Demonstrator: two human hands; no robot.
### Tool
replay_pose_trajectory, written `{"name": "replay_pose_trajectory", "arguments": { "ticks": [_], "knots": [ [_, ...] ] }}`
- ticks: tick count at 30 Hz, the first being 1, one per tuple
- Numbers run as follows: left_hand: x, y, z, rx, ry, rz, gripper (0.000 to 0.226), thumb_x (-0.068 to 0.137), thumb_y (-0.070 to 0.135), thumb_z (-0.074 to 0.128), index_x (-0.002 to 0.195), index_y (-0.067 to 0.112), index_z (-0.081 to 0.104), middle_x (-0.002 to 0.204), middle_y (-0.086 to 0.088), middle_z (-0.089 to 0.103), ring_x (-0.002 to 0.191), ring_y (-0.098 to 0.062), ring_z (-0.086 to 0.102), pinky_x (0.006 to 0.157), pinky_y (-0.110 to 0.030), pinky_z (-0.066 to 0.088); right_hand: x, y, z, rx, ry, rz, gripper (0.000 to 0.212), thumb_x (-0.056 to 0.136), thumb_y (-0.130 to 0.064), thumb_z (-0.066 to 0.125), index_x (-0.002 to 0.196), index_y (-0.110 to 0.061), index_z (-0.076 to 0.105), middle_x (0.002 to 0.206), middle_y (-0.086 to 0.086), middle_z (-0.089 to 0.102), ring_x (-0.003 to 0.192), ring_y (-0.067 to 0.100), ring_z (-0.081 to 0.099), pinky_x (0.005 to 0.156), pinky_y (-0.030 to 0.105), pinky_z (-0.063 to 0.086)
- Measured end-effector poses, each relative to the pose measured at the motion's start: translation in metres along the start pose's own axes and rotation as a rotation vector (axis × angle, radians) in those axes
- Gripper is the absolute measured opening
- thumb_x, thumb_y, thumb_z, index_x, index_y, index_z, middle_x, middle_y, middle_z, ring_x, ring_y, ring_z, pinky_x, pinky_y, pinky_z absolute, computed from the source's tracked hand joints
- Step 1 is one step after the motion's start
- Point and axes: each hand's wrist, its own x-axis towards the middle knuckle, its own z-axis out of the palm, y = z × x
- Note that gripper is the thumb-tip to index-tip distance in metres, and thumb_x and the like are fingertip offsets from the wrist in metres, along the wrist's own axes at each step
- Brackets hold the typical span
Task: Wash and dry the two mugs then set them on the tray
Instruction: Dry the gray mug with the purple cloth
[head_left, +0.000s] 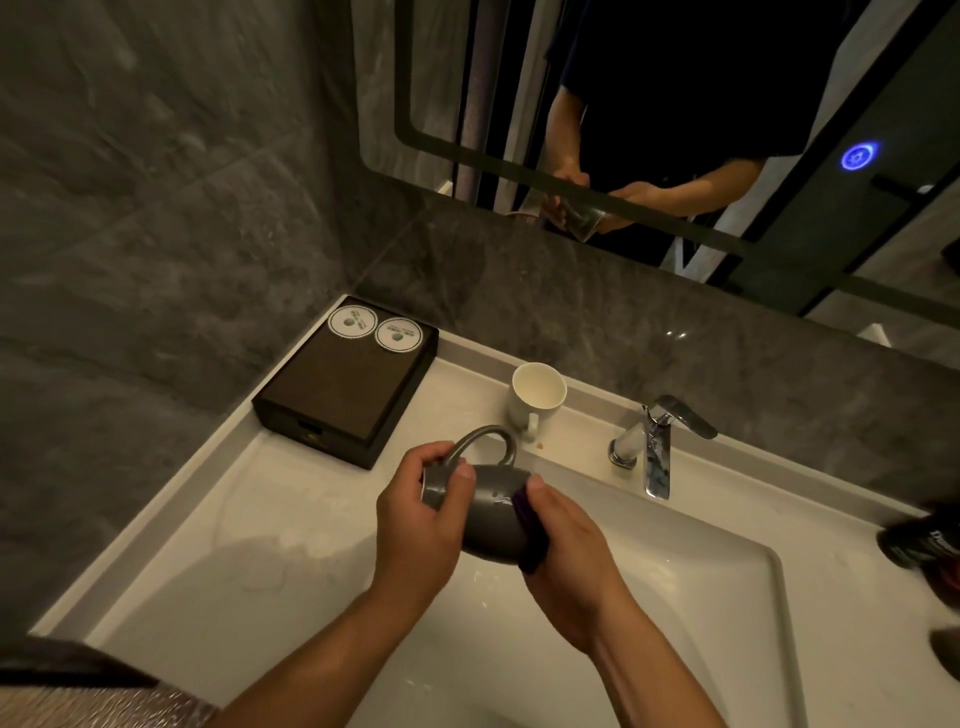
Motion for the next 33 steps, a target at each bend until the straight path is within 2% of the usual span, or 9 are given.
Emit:
{"name": "replay_pose_trajectory", "arguments": {
  "ticks": [4,6,8,12,18,20,25,28,33],
  "knots": [
    [0.021,0.022,-0.004,-0.339,-0.101,-0.741,0.047,0.096,0.061,0.060,0.116,0.019,0.068,0.111,-0.016,0.076,0.095,-0.035,0.076,0.068,-0.043,0.067,-0.008,0.015,0.007,-0.444,0.015,-0.295,0.031,0.099,-0.065,0.036,0.111,-0.047,0.058,0.106,-0.026,0.068,0.098,0.001,0.065,0.086,0.015,0.050],
    [0.025,0.025,-0.006,-0.388,-0.063,-0.888,0.051,0.097,0.062,0.058,0.111,0.014,0.071,0.101,-0.019,0.079,0.089,-0.041,0.076,0.059,-0.047,0.065,-0.012,0.026,0.009,-0.629,-0.047,-0.427,0.035,0.100,-0.066,0.032,0.122,-0.048,0.052,0.113,-0.029,0.065,0.107,0.004,0.063,0.088,0.017,0.050],
    [0.022,0.021,0.000,-0.361,0.049,-0.838,0.041,0.103,0.051,0.055,0.112,0.014,0.071,0.099,-0.018,0.079,0.086,-0.038,0.076,0.051,-0.038,0.061,-0.012,0.030,0.011,-0.663,-0.051,-0.488,0.038,0.100,-0.070,0.029,0.126,-0.051,0.049,0.114,-0.024,0.066,0.106,0.010,0.064,0.088,0.027,0.053],
    [0.012,0.016,0.013,-0.271,0.220,-0.600,0.023,0.108,0.039,0.047,0.104,0.027,0.066,0.106,-0.010,0.071,0.093,-0.030,0.071,0.071,-0.037,0.063,-0.011,0.024,0.018,-0.473,0.067,-0.452,0.038,0.103,-0.062,0.027,0.111,-0.043,0.058,0.103,-0.026,0.068,0.097,0.006,0.065,0.080,0.010,0.048],
    [-0.013,0.011,0.006,-0.042,0.175,0.186,0.034,0.102,0.042,0.042,0.108,0.024,0.070,0.099,0.021,0.070,0.098,-0.003,0.069,0.069,-0.013,0.059,-0.007,0.009,0.009,0.024,0.059,-0.104,0.042,0.093,-0.063,0.037,0.107,-0.043,0.071,0.096,-0.016,0.076,0.095,0.006,0.071,0.074,0.017,0.055],
    [-0.008,0.009,0.004,-0.089,0.091,0.137,0.036,0.101,0.040,0.045,0.118,0.020,0.069,0.106,0.022,0.072,0.100,-0.001,0.069,0.070,-0.013,0.057,-0.008,0.007,0.007,0.045,0.046,-0.099,0.044,0.093,-0.061,0.041,0.111,-0.036,0.073,0.104,-0.005,0.077,0.102,0.016,0.071,0.080,0.024,0.058],
    [0.019,0.027,-0.009,-0.442,-0.139,-0.837,0.035,0.094,0.046,0.068,0.105,0.012,0.070,0.093,-0.019,0.081,0.072,-0.031,0.080,0.057,-0.036,0.061,-0.013,0.018,0.008,-0.432,-0.020,-0.473,0.045,0.103,-0.058,0.031,0.115,-0.028,0.061,0.102,-0.013,0.070,0.094,0.018,0.068,0.079,0.032,0.059],
    [0.020,0.025,-0.004,-0.262,-0.023,-0.702,0.020,0.095,0.036,0.071,0.097,0.015,0.072,0.094,-0.015,0.077,0.083,-0.033,0.076,0.059,-0.036,0.060,-0.013,0.024,0.012,-0.479,0.008,-0.496,0.039,0.101,-0.061,0.029,0.110,-0.034,0.056,0.097,-0.021,0.067,0.087,0.008,0.064,0.071,0.014,0.049],
    [0.003,0.019,-0.003,0.078,0.027,-0.035,0.011,0.098,0.031,0.066,0.094,0.022,0.072,0.095,0.007,0.072,0.085,-0.013,0.072,0.059,-0.012,0.054,-0.008,0.008,0.011,-0.142,0.122,-0.273,0.051,0.104,-0.060,0.036,0.093,-0.022,0.068,0.087,0.000,0.071,0.076,0.011,0.066,0.069,0.023,0.054]
  ]
}}
